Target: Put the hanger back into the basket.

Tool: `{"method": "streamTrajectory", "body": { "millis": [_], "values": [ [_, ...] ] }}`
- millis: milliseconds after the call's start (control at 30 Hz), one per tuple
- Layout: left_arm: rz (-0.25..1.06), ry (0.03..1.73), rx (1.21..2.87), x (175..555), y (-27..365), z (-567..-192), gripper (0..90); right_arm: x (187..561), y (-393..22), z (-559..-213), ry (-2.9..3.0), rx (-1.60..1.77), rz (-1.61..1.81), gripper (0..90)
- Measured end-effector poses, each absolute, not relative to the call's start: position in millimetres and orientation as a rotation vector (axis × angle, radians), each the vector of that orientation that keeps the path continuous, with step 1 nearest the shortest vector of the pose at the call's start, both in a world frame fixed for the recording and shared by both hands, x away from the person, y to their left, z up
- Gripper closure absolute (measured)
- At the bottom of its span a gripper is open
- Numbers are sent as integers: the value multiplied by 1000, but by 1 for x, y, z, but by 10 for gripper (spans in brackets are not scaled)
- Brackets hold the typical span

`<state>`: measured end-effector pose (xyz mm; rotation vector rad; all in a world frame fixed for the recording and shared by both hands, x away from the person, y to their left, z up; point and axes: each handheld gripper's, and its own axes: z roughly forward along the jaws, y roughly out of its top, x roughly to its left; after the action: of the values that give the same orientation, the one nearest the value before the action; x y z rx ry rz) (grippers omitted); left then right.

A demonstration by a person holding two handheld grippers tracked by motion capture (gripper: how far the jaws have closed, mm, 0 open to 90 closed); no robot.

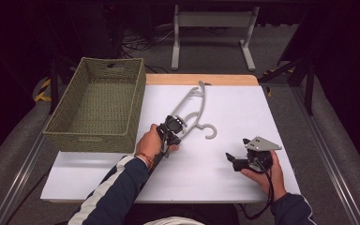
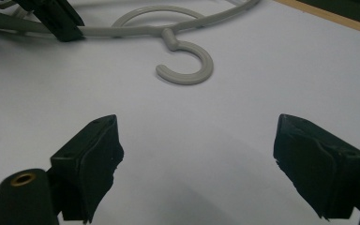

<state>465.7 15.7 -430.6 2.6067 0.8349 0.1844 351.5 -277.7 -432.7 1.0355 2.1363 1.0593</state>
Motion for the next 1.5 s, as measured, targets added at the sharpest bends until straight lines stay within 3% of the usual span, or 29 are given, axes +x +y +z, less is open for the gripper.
{"method": "streamTrajectory", "body": {
  "millis": [333,567,967,1500],
  "values": [
    [260,781,2615,460,14,-431,825,355,-274,-436,2157,1000,1034,152],
    [319,760,2523,457,19,-427,825,357,-280,-437,2145,1023,1015,153],
    [399,708,2380,445,30,-393,826,362,-304,-439,2030,1140,1032,157],
    [474,629,2143,417,56,-340,826,360,-304,-438,2004,1128,1044,154]
  ]
}}
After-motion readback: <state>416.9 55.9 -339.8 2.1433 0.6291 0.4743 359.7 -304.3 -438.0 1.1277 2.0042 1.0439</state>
